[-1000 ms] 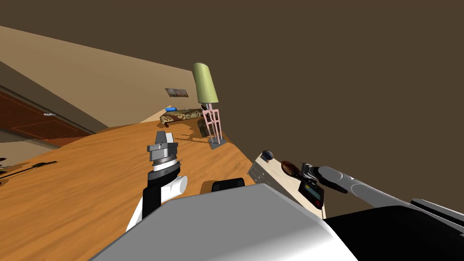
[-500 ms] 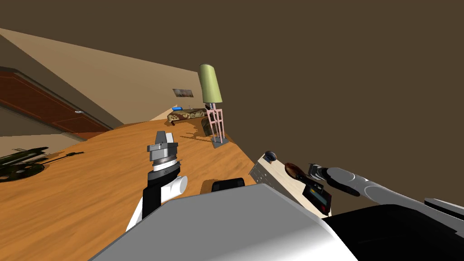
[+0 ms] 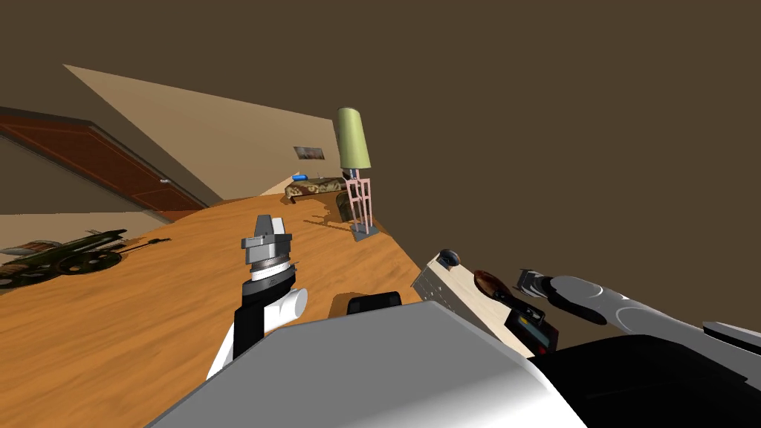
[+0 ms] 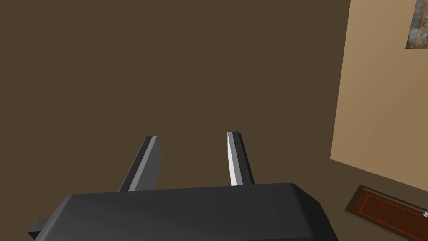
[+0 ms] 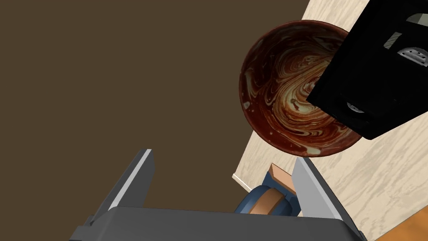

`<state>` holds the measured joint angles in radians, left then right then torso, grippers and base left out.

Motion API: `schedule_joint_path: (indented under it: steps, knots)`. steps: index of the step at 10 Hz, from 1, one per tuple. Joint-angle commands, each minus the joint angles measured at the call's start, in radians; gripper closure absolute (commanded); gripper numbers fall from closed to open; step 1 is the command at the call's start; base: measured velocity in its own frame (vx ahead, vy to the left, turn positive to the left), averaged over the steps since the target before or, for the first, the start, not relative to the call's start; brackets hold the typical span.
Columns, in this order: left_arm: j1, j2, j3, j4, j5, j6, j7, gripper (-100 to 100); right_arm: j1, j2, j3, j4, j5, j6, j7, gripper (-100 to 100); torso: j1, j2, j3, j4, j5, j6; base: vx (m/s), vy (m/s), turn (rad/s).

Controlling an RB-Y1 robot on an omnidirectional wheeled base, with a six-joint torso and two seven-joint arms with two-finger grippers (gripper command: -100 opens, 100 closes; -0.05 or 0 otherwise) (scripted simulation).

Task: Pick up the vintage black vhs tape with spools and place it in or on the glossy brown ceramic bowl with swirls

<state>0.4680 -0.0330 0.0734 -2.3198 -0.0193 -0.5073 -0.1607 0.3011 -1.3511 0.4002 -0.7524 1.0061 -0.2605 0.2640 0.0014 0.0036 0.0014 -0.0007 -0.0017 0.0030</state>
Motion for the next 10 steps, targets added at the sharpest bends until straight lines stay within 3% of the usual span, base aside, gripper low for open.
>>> schedule_joint_path:
  steps: [1,3,5,6,10]
  knots:
    - [0.0,0.0,0.0,0.0,0.0,0.0,0.0,0,-0.004,0.002,0.003,0.043,-0.05,0.001,0.05,-100,0.0,0.0,0.0,0.0,0.0,0.0,-0.033,0.026,-0.02]
    - [0.0,0.0,0.0,0.0,0.0,0.0,0.0,0,-0.004,0.002,0.003,0.043,-0.114,0.001,0.054,-100,-0.003,-0.001,-0.001,0.0,-0.001,0.001,-0.004,0.002,-0.021]
    - [0.0,0.0,0.0,0.0,0.0,0.0,0.0,0,0.0,0.0,0.004,0.037,-0.114,0.004,0.051,-100,-0.004,-0.003,-0.001,-0.001,-0.001,0.0,0.002,-0.003,0.005]
    - [0.0,0.0,0.0,0.0,0.0,0.0,0.0,0,0.0,0.0,0.004,0.038,-0.116,0.004,0.051,0,-0.004,-0.003,-0.001,-0.001,-0.001,0.001,0.0,0.0,0.0]
    - [0.0,0.0,0.0,0.0,0.0,0.0,0.0,0,0.0,0.0,0.004,0.038,-0.116,0.004,0.051,0,-0.004,-0.003,-0.001,-0.001,-0.001,0.001,0.0,0.0,0.0]
